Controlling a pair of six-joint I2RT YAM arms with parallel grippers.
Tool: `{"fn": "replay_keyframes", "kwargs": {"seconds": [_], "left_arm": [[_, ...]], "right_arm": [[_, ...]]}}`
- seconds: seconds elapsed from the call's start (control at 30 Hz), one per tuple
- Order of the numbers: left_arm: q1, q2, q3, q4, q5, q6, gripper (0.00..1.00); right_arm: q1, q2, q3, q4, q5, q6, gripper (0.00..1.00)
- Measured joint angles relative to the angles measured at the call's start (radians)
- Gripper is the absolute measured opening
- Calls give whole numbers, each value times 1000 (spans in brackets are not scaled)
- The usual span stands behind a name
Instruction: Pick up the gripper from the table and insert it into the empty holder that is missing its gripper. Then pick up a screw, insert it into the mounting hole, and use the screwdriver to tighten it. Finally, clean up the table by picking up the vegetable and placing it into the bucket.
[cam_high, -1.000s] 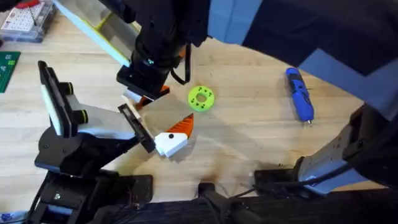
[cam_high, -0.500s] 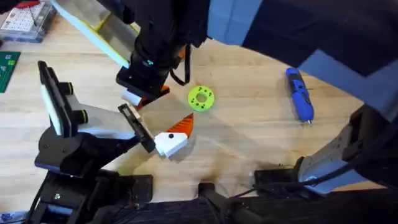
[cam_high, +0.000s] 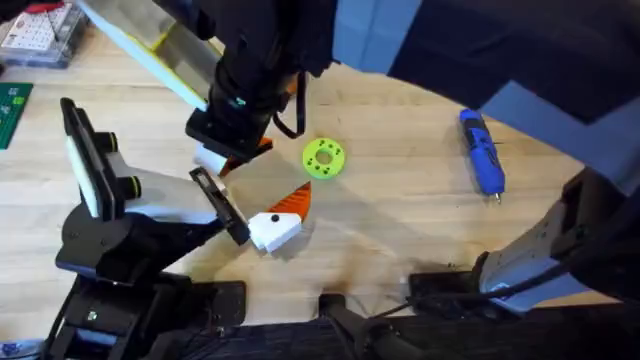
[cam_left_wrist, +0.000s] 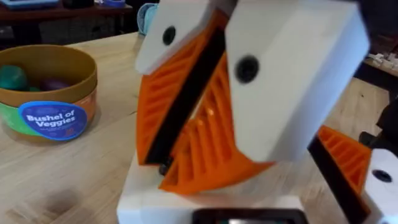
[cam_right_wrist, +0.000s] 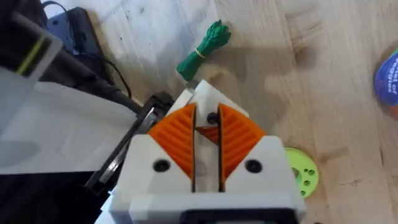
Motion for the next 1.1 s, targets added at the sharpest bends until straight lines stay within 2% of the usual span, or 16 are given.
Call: {"fn": "replay_keyframes", "kwargs": {"seconds": [0.17, 0.5, 0.6, 0.73, 0.77, 1.1], "left_arm": [[0, 0, 0, 1, 0, 3, 988], [0, 0, 0, 1, 0, 5, 988], [0, 0, 0, 1, 0, 5, 988], [0, 0, 0, 1, -2, 5, 988], [0, 0, 0, 1, -3, 5, 988], [0, 0, 0, 1, -3, 5, 988]], "right_arm": [[-7, 0, 10, -9, 0, 0, 216], [-32, 0, 27, -11, 8, 1, 338], [-32, 0, 27, -12, 8, 4, 517], [-34, 0, 28, -11, 15, 4, 959], [-38, 0, 30, -11, 17, 3, 985], [-86, 0, 35, -12, 15, 11, 994]]}}
